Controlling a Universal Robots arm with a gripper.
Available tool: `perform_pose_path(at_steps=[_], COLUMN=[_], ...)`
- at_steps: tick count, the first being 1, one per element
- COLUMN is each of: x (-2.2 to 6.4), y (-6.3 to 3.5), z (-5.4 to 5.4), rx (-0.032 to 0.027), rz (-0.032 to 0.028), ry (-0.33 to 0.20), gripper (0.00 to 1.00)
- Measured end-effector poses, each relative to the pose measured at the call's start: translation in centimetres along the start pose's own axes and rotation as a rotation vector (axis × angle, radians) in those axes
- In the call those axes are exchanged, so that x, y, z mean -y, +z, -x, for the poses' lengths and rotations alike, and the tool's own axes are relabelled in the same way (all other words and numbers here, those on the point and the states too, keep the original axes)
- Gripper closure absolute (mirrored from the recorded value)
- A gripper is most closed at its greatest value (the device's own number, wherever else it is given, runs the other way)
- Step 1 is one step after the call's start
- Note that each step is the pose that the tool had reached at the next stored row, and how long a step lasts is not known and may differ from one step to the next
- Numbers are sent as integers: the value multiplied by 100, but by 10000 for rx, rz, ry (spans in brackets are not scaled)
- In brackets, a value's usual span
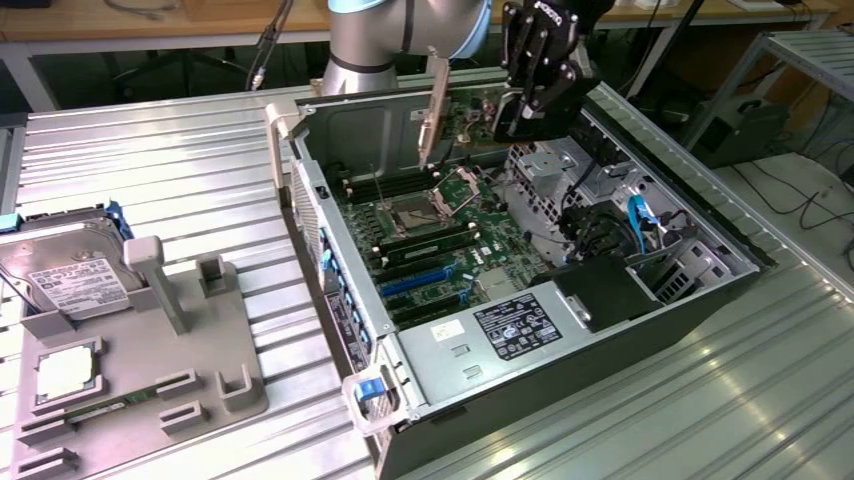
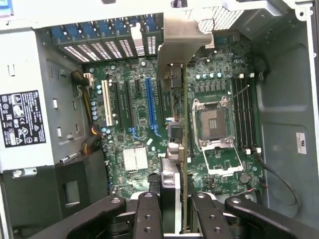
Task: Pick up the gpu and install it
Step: 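Insert the gpu into the slot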
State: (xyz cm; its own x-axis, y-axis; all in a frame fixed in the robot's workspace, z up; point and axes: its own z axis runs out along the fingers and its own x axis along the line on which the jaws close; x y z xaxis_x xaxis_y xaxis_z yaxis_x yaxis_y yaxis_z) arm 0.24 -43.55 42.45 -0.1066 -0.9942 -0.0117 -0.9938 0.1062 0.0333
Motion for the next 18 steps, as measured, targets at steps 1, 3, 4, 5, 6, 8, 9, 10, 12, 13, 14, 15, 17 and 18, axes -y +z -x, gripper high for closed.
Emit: perform_pose_path(at_steps=[1,3,4,5,6,8,9,10,12,13,14,15,17,18], x=[0,1,-1,-5,-5,-11,-18,-27,-37,-42,-45,-50,-55,-59], y=[3,20,25,26,26,28,30,32,39,43,47,49,51,52], z=[0,1,-1,-1,-1,-2,-3,-3,-4,-4,-5,-6,-7,-7], rx=[49,77,81,73,58,62,68,70,70,69,71,70,69,71], rz=[6,-27,-146,-277,-372,-527,-582,-617,-628,-629,-629,-629,-630,-630], ry=[-35,-64,-67,-69,-70,-72,-73,-74,-72,-65,-56,-44,-6,17], gripper=[72,72,72,72,72,72,72,72,72,72,72,72,72,72])
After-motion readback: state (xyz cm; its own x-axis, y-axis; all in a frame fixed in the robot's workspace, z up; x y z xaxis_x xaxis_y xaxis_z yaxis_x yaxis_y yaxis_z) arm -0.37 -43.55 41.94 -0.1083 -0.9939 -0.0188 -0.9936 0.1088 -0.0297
